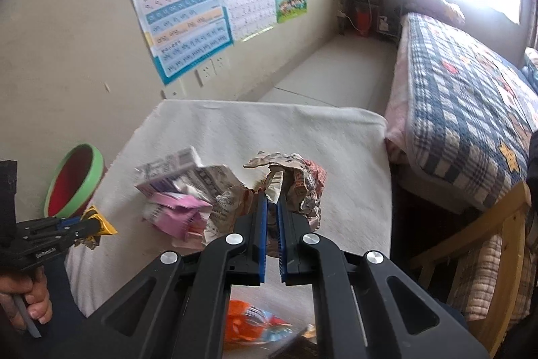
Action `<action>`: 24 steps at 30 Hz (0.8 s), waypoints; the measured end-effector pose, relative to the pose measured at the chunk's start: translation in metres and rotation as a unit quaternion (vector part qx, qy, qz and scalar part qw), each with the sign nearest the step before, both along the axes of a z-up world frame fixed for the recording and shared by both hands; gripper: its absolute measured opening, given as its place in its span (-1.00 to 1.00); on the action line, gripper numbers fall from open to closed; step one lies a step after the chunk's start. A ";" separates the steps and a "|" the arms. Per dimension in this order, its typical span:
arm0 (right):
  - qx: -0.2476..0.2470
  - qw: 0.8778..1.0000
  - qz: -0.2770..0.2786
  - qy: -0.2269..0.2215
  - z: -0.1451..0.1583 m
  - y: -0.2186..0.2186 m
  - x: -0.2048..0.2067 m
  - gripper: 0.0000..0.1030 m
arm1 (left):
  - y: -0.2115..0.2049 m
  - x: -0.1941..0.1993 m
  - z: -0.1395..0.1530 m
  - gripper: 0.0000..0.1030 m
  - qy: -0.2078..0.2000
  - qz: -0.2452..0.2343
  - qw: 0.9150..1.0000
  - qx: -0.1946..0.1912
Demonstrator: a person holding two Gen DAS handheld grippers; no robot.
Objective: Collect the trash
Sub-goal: 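Carry both items over the red bucket and open both tools to drop them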
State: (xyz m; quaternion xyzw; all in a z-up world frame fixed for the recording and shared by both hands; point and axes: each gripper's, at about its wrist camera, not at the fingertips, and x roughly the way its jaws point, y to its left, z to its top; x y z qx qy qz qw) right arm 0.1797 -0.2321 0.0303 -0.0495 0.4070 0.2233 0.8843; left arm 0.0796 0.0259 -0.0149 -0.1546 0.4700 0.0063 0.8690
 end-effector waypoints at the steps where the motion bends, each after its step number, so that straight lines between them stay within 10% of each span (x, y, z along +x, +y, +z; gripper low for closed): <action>1: 0.001 1.000 0.004 -0.002 0.002 0.005 -0.001 -0.90 | 0.003 -0.001 0.001 -0.58 -0.002 0.003 1.000 0.000; 24: 0.038 0.991 0.128 -0.023 0.036 0.140 -0.028 -0.90 | 0.094 -0.040 0.026 -0.58 -0.032 0.090 0.995 0.011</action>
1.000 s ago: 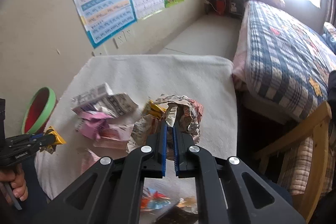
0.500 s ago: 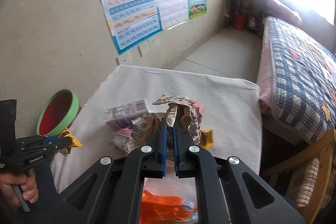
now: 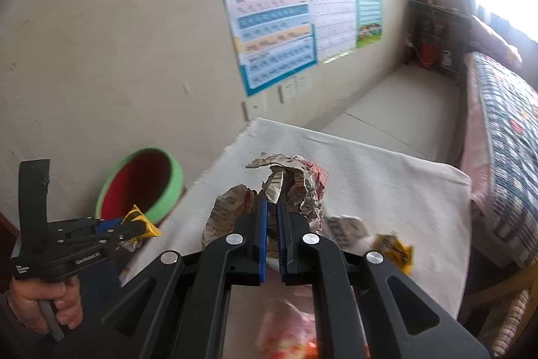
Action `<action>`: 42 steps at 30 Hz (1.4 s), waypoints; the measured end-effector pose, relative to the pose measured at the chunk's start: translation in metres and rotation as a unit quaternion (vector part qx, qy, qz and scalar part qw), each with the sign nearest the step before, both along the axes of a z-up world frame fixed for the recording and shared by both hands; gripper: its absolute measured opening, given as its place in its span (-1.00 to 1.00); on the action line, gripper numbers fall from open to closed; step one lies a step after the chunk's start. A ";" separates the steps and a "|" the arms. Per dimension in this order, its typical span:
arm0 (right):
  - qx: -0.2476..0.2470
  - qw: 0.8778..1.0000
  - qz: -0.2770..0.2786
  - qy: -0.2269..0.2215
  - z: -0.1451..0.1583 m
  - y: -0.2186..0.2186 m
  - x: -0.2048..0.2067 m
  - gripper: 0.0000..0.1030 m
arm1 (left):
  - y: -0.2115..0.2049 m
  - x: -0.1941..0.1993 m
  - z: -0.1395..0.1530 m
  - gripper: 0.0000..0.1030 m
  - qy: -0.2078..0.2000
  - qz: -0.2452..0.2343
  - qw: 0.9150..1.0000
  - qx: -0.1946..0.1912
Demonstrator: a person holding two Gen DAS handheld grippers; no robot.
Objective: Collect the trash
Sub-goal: 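Carry both items over the red bucket and open both tools to drop them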
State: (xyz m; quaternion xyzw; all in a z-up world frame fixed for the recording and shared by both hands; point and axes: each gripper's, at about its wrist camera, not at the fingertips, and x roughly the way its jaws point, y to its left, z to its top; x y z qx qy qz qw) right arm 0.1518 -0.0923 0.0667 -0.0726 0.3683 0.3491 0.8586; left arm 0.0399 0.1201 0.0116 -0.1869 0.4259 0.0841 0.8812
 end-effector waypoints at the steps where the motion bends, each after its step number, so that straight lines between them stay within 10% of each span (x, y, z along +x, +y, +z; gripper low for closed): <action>1: 0.002 1.000 0.008 0.000 0.002 0.009 -0.002 -0.90 | 0.005 -0.002 0.001 -0.58 -0.001 0.004 1.000 0.001; 42: -0.028 0.980 0.194 0.034 -0.036 0.288 -0.040 -0.84 | 0.177 -0.066 -0.037 -0.51 0.003 0.148 0.988 -0.035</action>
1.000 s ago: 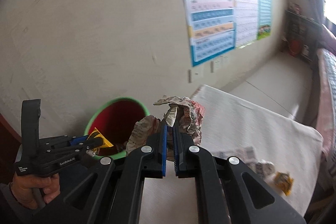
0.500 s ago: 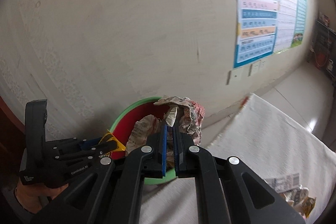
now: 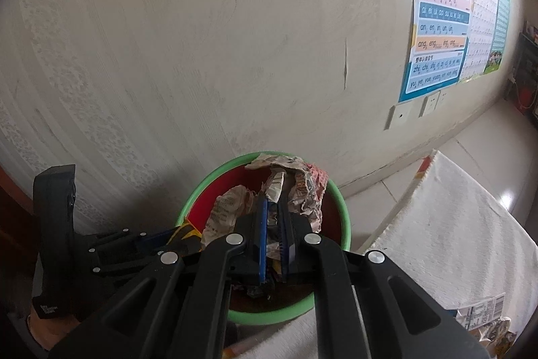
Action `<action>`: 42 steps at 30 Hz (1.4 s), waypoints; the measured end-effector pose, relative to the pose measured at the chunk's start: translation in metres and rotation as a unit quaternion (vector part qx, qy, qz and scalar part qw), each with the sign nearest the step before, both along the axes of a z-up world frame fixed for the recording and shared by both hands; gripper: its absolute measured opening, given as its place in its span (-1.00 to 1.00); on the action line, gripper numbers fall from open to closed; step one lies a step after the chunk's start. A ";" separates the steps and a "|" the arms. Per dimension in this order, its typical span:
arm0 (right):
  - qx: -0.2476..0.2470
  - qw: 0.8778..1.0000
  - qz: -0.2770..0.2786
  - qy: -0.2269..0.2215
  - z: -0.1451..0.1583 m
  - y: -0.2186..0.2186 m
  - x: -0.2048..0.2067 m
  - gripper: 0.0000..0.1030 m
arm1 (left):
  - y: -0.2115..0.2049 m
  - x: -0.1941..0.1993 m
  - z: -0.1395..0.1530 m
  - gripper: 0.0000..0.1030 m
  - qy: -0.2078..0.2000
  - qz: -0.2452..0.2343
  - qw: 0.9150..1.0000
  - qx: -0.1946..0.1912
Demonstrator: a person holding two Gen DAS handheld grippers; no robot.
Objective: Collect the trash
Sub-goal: 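Carry both items over the red bucket and open both tools to drop them, then move both open tools back over the items on the table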
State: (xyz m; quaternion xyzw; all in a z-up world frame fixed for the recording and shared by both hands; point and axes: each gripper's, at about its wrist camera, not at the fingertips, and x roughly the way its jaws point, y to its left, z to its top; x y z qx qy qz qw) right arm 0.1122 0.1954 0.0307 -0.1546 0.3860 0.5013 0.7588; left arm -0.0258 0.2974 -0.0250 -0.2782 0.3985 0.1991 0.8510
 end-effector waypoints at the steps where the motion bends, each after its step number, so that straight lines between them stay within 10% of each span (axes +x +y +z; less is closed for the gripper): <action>1: -0.002 1.000 -0.001 0.002 -0.002 0.002 0.000 -0.83 | 0.001 0.000 -0.001 -0.46 0.000 0.002 1.000 -0.002; 5: 0.001 1.000 -0.005 0.005 -0.003 0.002 0.002 -0.27 | 0.001 -0.004 -0.003 0.36 -0.006 0.018 1.000 0.002; 13: 0.024 1.000 -0.016 0.001 0.010 -0.006 0.001 0.51 | -0.007 -0.009 0.002 0.89 -0.003 0.020 0.999 0.025; 18: 0.036 0.999 -0.031 -0.007 0.021 -0.019 0.003 0.80 | -0.014 -0.010 0.010 0.89 -0.004 0.021 0.999 0.030; 42: 0.034 0.983 -0.176 -0.024 0.029 -0.234 0.025 0.84 | -0.146 0.040 0.046 0.89 -0.011 -0.089 0.994 0.066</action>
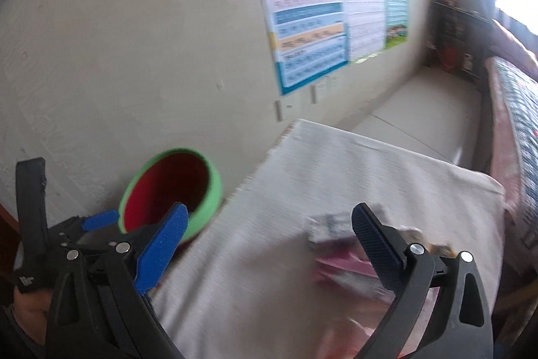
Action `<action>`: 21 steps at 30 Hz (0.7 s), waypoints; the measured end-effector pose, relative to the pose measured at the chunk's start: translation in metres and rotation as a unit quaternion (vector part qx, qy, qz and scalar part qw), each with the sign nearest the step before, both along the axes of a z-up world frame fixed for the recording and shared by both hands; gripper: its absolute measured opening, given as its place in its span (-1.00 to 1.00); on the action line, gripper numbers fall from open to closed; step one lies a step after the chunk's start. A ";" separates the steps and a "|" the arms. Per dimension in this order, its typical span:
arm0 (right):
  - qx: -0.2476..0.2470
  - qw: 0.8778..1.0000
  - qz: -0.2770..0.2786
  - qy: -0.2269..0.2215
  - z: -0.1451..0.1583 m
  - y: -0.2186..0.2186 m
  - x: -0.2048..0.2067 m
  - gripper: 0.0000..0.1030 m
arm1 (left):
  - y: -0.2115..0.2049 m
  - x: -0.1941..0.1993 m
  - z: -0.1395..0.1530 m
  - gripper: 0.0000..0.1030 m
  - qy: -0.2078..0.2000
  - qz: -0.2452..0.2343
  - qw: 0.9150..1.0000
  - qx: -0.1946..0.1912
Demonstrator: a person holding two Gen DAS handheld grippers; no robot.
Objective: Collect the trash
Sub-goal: 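Move both open tools back over the items on the table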
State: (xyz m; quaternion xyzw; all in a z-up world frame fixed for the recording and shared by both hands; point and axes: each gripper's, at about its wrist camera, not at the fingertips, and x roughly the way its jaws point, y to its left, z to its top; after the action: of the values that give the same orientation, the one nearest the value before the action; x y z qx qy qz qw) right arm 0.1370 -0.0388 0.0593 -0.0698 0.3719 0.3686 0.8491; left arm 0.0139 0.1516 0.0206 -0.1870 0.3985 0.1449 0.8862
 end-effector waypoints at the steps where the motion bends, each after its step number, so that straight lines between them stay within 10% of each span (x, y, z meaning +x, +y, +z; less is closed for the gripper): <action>1: -0.001 1.000 -0.009 0.001 -0.001 -0.012 0.002 0.84 | -0.008 0.004 0.001 0.89 0.001 -0.009 1.000 0.002; 21: -0.028 0.990 -0.138 0.023 -0.036 -0.165 0.042 0.84 | -0.099 0.074 -0.009 0.89 0.027 -0.115 0.993 0.014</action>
State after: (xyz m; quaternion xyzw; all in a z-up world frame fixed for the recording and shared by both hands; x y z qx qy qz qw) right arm 0.1793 -0.2040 0.0228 -0.0334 0.4075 0.2390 0.8807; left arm 0.0875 0.0521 0.0118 -0.1232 0.4390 0.0527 0.8884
